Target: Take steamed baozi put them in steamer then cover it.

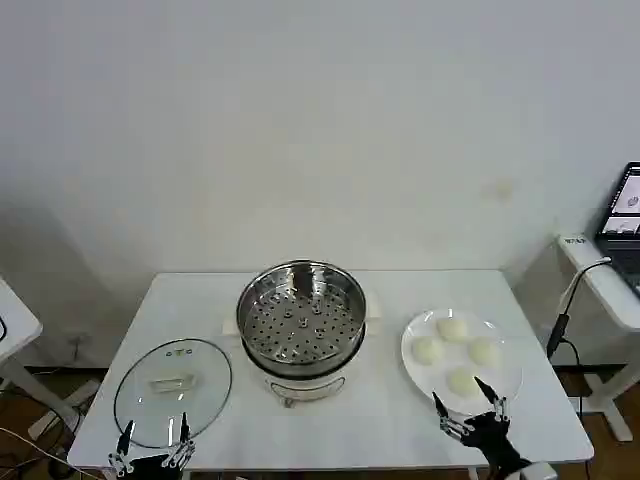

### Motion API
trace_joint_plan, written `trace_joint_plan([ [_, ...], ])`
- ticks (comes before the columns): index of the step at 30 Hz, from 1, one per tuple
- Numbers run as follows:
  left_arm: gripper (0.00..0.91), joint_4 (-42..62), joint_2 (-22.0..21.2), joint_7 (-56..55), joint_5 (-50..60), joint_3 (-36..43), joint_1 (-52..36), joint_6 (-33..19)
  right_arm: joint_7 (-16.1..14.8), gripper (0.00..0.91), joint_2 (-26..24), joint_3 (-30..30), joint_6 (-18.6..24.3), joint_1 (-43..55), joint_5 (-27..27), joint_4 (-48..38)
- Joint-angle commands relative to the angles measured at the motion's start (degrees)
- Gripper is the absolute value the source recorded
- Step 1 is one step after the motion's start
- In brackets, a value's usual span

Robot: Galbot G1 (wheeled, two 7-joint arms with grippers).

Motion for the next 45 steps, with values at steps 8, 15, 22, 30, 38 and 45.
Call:
trace_joint_plan([
  [8,0.907,-4.32,0.03,4.92,4.81,-4.01,-1.54,10.29,-26.86,0.907,-23.41,6.63,-7.76,21.32,-29.0,-14.43],
  [15,0.907,-4.37,-0.15,5.36,5.51,-4.09,-1.17,10.13,-38.27,0.907,-34.94,-0.6,-5.44,36.16,-31.98,-21.71],
  [22,0.907,-4.6,-1.09,5.33,6.61,-4.26,-1.83,10.13,-48.69,0.907,-40.55,-27.98,2.41,64.75,-30.98,-32.79],
  [30,0.907,-5.28,-1.36,5.16,6.47,-5.6,-2.51,10.26,-55.41,0.907,-38.19,-62.97,0.77,89.87,-26.74,-39.64],
  [38,0.907,-6.16,-1.8,5.16,5.98,-6.59,-3.11,10.73,-56.86,0.907,-29.91,-77.18,-0.82,99.37,-24.98,-46.92],
  [45,0.907,-6.57,-1.8,5.33,4.9,-7.53,-3.87,11.42,-55.87,0.907,-25.98,-81.65,-3.01,100.1,-23.05,-50.47],
])
